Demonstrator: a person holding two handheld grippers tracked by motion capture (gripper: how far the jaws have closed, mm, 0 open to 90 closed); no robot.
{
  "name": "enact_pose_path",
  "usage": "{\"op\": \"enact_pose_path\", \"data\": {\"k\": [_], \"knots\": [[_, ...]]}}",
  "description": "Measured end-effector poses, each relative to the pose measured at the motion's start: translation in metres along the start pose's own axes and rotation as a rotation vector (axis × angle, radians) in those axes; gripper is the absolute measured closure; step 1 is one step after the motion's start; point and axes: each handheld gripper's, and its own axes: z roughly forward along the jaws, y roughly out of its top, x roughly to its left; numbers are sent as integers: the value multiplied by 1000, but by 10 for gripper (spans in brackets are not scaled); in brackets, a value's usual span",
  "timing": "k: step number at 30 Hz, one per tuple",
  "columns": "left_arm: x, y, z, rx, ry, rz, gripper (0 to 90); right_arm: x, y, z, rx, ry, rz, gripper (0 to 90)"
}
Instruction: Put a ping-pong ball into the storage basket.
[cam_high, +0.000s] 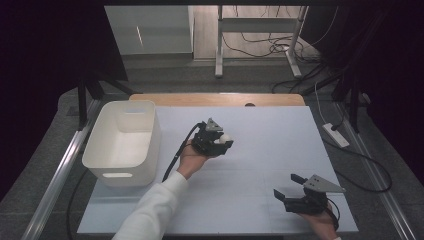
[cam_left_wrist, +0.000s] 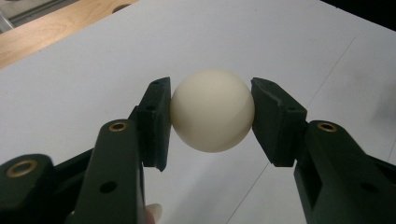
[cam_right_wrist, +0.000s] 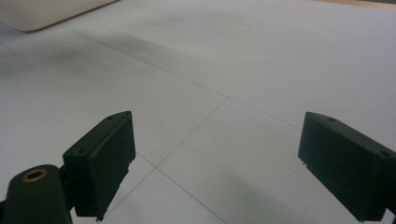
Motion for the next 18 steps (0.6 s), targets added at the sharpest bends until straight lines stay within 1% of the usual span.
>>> {"op": "enact_pose_path", "data": {"k": [18], "knots": [[-6, 1, -10, -15, -7, 27, 506, 0, 0, 1, 3, 0, 0, 109]]}}
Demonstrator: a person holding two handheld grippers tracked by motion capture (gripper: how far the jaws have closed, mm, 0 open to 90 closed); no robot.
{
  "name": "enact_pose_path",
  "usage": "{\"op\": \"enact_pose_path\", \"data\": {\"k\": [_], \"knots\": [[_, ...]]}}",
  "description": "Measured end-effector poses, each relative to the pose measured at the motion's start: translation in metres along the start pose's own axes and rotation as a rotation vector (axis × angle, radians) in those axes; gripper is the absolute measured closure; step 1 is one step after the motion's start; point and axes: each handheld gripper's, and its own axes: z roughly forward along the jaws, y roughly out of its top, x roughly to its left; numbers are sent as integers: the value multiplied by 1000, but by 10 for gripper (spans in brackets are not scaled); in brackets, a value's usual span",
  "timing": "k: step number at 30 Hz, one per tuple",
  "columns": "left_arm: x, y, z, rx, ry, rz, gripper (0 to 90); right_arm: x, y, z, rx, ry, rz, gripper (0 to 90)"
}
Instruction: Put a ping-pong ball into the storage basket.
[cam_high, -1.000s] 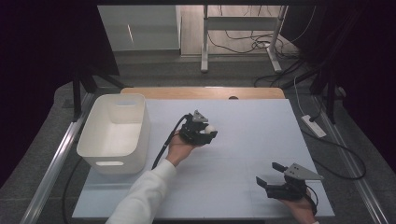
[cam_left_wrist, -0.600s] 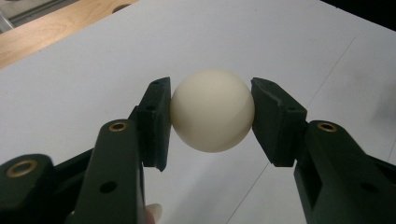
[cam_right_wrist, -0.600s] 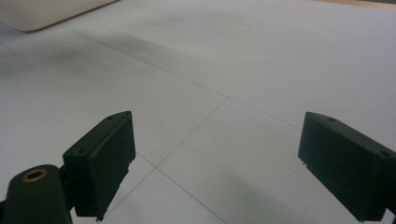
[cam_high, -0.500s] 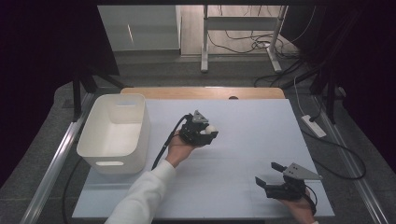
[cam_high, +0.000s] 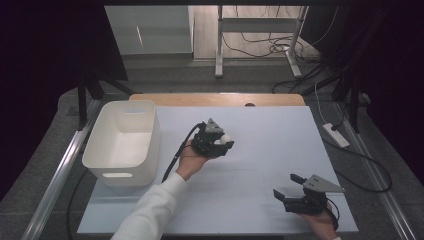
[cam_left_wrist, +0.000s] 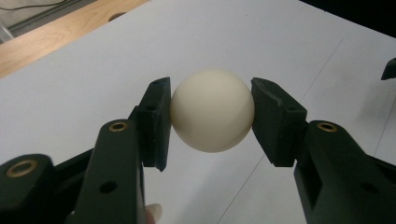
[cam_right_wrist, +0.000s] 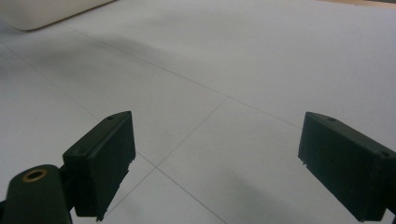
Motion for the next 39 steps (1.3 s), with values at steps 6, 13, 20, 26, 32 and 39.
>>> {"op": "enact_pose_path", "data": {"k": [6, 13, 20, 26, 32, 39], "knots": [[1, -1, -3, -1, 5, 3, 506, 0, 0, 0, 0, -1, 0, 109], [-1, -1, -4, -4, 1, 9, 506, 0, 0, 0, 1, -2, -1, 109], [-1, -2, -5, -3, -1, 5, 505, 0, 0, 0, 2, -7, -5, 109], [-1, -2, -6, -6, -2, 6, 506, 0, 0, 0, 2, -8, -5, 109], [0, -2, -8, -9, -5, 3, 506, 0, 0, 0, 1, -8, -4, 109], [1, -2, -11, -12, -1, 3, 506, 0, 0, 0, 2, -9, -5, 109]]}}
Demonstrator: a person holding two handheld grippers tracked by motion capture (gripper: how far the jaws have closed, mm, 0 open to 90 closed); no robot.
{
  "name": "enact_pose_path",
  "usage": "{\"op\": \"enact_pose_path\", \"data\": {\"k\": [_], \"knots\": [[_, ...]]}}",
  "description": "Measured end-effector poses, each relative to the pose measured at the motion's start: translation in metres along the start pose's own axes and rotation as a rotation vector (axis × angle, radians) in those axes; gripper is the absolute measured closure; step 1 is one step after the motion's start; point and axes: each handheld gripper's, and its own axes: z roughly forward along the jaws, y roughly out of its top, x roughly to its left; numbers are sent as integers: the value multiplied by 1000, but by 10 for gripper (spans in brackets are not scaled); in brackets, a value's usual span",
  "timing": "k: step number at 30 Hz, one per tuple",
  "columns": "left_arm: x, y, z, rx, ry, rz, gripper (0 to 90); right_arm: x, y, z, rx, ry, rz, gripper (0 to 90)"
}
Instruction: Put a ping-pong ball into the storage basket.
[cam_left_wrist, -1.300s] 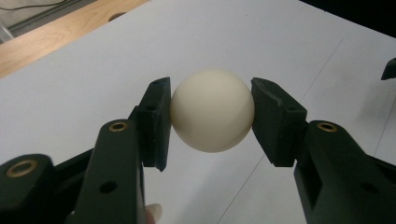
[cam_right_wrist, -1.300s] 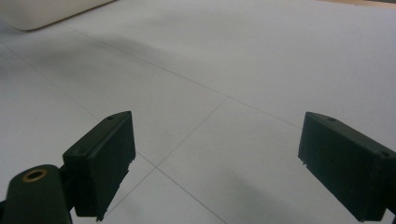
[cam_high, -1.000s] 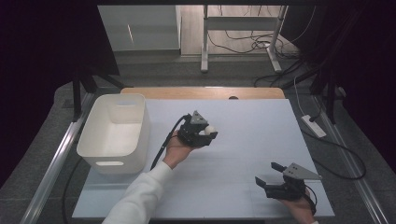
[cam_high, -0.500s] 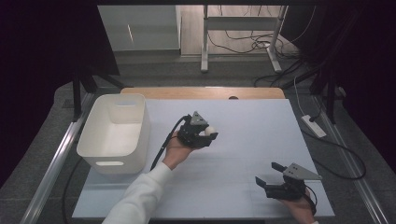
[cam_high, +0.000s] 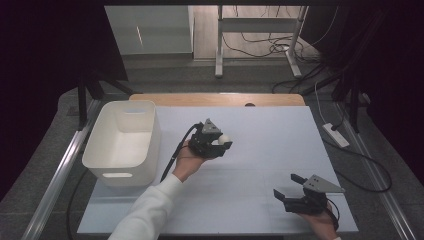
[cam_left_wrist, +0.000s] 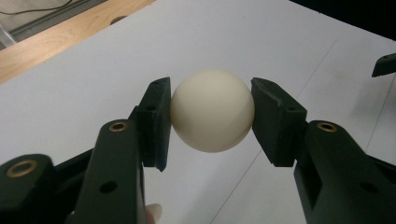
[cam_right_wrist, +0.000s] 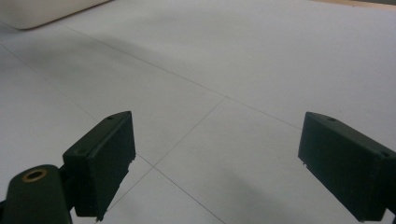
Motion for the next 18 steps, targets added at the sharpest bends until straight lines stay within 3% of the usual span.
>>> {"op": "enact_pose_path", "data": {"k": [18], "knots": [[0, 0, -1, 1, -2, -1, 506, 0, 0, 0, -5, -3, -1, 109]]}}
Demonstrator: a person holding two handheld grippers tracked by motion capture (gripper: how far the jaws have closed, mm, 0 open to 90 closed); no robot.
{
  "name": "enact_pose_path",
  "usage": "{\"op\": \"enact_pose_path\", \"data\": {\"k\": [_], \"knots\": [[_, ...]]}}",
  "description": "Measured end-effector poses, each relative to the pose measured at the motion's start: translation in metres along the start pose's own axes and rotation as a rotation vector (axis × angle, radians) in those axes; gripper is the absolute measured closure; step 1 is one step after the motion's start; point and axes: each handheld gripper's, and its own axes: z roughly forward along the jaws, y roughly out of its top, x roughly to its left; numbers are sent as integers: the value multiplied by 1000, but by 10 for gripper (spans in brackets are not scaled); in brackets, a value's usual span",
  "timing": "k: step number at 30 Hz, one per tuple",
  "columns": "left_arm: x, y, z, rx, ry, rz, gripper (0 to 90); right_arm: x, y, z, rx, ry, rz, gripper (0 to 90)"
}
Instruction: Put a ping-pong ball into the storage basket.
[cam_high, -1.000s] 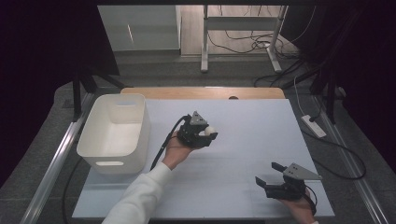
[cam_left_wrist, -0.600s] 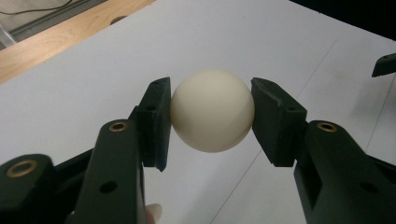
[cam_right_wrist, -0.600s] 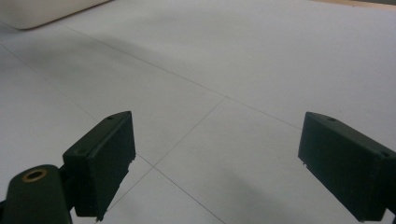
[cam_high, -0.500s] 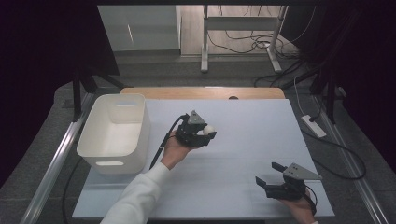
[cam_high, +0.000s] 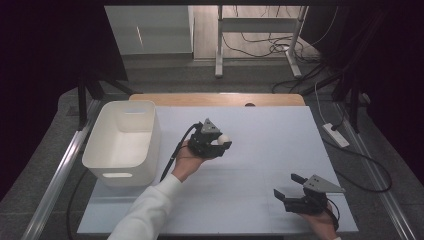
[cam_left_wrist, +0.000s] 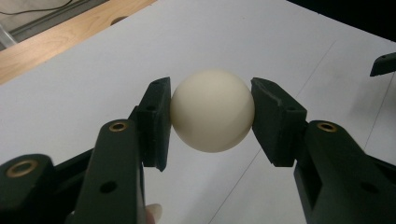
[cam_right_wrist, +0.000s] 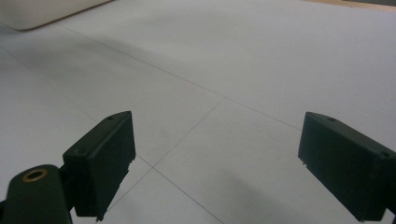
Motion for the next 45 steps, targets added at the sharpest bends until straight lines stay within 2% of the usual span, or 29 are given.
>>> {"op": "enact_pose_path", "data": {"k": [11, 23, 45], "knots": [[1, 0, -3, -4, 2, -1, 506, 0, 0, 0, 1, -9, -3, 110], [6, 1, -15, -22, 8, -11, 506, 0, 0, 0, 1, -13, -4, 111], [20, 2, -45, -68, 71, -34, 507, 0, 0, -1, 0, -15, -4, 112]]}}
